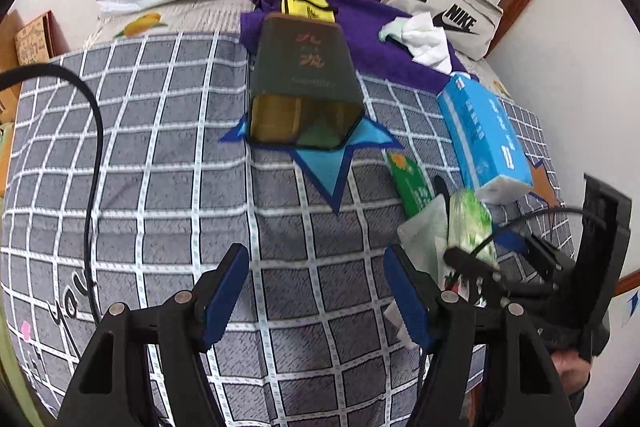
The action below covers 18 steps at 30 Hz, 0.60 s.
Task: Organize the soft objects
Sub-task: 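Move the right gripper to the green tissue pack and grasp it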
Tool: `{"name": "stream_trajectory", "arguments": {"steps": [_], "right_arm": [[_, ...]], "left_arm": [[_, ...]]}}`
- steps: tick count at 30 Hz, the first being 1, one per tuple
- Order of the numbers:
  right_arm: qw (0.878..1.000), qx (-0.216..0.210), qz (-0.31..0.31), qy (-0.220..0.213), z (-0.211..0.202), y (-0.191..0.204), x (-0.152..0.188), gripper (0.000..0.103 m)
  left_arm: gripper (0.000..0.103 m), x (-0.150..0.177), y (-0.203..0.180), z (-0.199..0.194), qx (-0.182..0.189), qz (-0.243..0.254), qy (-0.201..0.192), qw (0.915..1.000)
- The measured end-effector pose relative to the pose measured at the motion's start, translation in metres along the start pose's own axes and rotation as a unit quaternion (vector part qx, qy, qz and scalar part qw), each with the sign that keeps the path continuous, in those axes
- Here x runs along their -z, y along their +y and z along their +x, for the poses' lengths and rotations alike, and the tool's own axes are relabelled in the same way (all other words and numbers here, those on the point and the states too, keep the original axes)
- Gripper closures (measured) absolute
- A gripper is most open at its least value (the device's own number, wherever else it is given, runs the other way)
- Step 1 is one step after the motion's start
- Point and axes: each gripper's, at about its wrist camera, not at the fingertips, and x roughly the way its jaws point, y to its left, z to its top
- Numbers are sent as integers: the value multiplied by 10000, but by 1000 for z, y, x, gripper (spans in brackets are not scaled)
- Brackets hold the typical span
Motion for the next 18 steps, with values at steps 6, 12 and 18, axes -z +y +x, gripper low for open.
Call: {"name": "stream_trajectory", "arguments": {"steps": [6, 12, 18], "right_arm": [[9992, -189, -172, -312, -2, 1, 4, 25], [9983, -336, -110, -470, -27, -3, 9, 30], [9978, -297, -44, -595, -50, -17, 14, 36]], "left_arm": [[35, 8, 2, 8, -32, 70, 138, 9999], [35, 8, -8, 10, 103, 180, 151, 9997], [35, 11, -28, 14, 316, 330, 221, 9987]]}}
